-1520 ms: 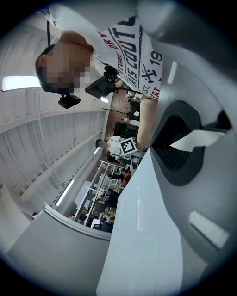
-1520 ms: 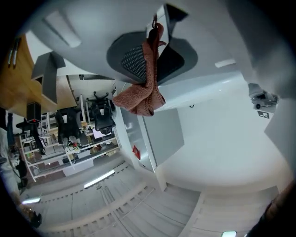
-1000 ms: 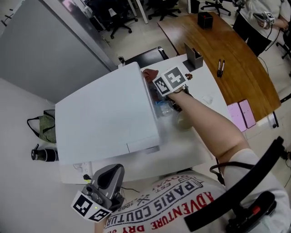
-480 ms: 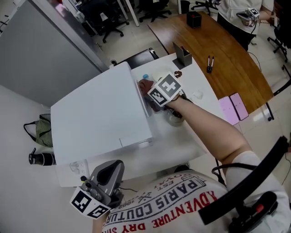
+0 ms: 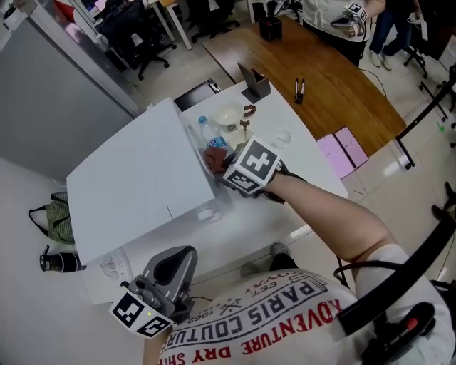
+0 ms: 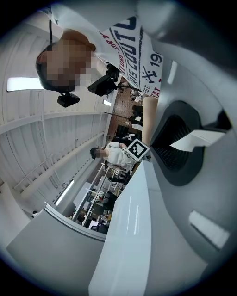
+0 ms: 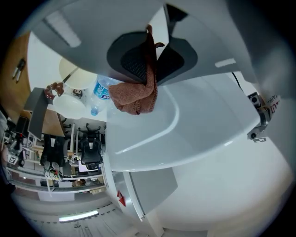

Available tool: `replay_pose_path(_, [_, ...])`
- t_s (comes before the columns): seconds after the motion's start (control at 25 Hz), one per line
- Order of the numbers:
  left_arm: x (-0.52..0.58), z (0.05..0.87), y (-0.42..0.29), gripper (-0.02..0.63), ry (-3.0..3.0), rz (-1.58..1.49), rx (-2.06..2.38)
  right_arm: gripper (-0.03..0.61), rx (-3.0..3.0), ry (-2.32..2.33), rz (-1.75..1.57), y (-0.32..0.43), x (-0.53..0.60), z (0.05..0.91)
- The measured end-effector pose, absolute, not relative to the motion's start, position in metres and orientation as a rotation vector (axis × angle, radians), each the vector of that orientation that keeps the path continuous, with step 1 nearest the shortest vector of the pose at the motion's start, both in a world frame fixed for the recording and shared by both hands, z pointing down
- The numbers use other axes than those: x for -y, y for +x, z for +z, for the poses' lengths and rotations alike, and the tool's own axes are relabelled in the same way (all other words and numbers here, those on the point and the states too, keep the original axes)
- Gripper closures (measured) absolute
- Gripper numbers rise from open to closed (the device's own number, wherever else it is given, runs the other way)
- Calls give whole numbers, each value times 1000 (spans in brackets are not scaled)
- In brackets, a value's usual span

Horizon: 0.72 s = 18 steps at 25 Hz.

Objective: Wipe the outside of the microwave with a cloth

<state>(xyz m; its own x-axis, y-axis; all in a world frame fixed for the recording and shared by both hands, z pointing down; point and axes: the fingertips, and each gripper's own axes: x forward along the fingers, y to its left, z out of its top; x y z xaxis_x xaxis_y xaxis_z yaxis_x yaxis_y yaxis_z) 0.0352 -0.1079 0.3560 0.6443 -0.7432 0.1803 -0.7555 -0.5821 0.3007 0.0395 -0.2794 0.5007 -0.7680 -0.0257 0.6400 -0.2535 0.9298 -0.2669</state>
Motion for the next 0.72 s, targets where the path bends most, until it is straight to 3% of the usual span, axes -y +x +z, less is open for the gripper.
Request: replay_pose_path(0.72, [101, 371, 61, 609, 2567, 75, 978, 537, 2517, 229, 535, 80, 202, 502])
